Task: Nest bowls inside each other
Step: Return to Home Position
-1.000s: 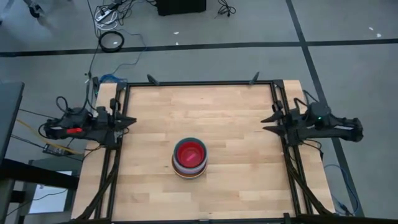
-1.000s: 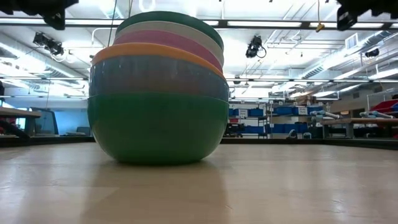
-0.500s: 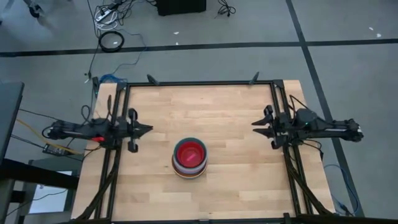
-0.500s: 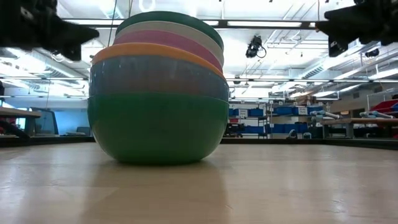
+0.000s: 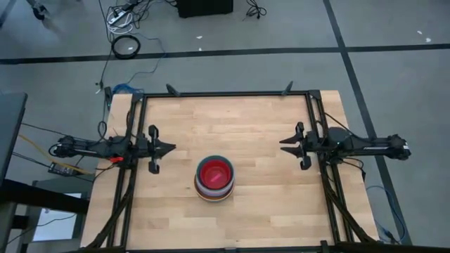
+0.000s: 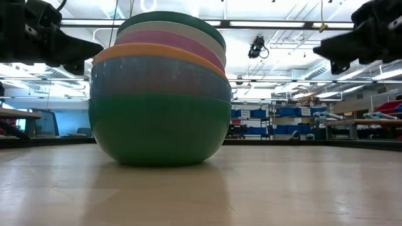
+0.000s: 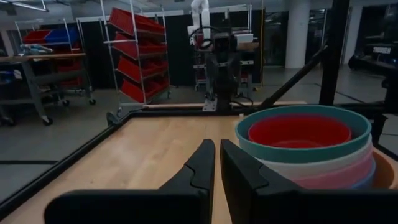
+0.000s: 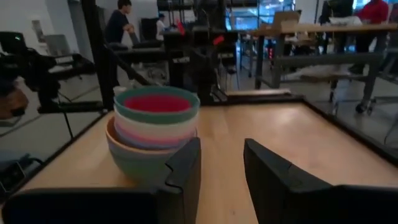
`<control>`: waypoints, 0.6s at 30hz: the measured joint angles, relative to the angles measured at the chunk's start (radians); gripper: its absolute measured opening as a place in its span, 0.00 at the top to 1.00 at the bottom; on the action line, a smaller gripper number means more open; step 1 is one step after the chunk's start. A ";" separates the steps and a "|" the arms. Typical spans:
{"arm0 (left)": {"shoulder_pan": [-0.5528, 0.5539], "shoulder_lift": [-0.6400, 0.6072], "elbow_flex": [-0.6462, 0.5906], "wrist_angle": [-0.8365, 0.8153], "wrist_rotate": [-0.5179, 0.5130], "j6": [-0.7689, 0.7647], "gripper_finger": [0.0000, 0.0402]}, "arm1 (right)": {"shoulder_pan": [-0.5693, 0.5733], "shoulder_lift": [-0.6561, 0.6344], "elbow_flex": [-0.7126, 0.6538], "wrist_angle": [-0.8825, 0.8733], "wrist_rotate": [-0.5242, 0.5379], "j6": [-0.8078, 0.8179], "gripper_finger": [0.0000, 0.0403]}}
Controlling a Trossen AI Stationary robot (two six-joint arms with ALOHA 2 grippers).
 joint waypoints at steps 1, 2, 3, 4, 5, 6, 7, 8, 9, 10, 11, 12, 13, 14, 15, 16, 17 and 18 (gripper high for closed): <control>0.000 0.000 0.000 -0.002 -0.003 0.000 0.91 | 0.000 0.000 -0.011 0.002 0.009 0.008 0.72; 0.000 0.000 0.000 -0.001 -0.007 -0.001 0.91 | 0.000 0.000 -0.024 0.003 0.015 0.014 0.73; 0.000 0.000 0.000 0.000 -0.010 -0.002 0.91 | 0.000 0.000 -0.037 0.003 0.016 0.020 0.73; 0.000 0.000 0.000 0.003 -0.012 -0.003 0.91 | 0.000 0.000 -0.052 0.010 0.015 0.026 0.73; 0.000 0.000 0.000 0.007 -0.012 -0.003 0.91 | 0.000 0.000 -0.069 0.026 0.015 0.033 0.73; 0.000 0.000 0.000 0.010 -0.012 -0.003 0.91 | 0.000 0.001 -0.075 0.029 0.017 0.036 0.73; 0.000 0.000 0.000 0.010 -0.012 -0.004 0.91 | 0.000 0.001 -0.074 0.031 0.016 0.045 0.72; 0.000 0.000 0.000 0.009 -0.012 -0.004 0.91 | 0.000 0.002 -0.074 0.024 0.016 0.046 0.72; 0.000 0.000 0.000 0.006 -0.013 -0.004 0.91 | 0.000 0.002 -0.075 0.030 0.015 0.044 0.72; 0.000 0.000 0.000 0.005 -0.013 -0.004 0.91 | 0.000 0.002 -0.075 0.038 0.015 0.040 0.72; 0.000 0.000 0.000 0.005 -0.014 -0.003 0.91 | 0.000 0.002 -0.075 0.045 0.015 0.033 0.73; 0.000 0.000 0.000 0.006 -0.017 -0.001 0.91 | 0.000 0.002 -0.075 0.053 0.015 0.026 0.73; 0.000 0.000 0.000 0.006 -0.023 0.000 0.91 | 0.000 0.002 -0.075 0.057 0.015 0.018 0.73; 0.000 0.000 0.000 0.007 -0.027 0.000 0.91 | 0.000 0.002 -0.075 0.057 0.015 0.011 0.73; 0.000 0.000 0.000 0.006 -0.029 0.000 0.91 | 0.000 0.002 -0.075 0.057 0.016 0.008 0.73; 0.000 0.000 0.000 0.005 -0.030 0.001 0.91 | 0.000 0.002 -0.075 0.057 0.016 0.007 0.72; 0.000 0.000 0.000 0.005 -0.030 0.003 0.91 | 0.000 0.002 -0.075 0.057 0.016 0.007 0.72; 0.000 0.000 0.000 0.004 -0.030 0.004 0.91 | 0.000 0.002 -0.075 0.057 0.016 0.007 0.72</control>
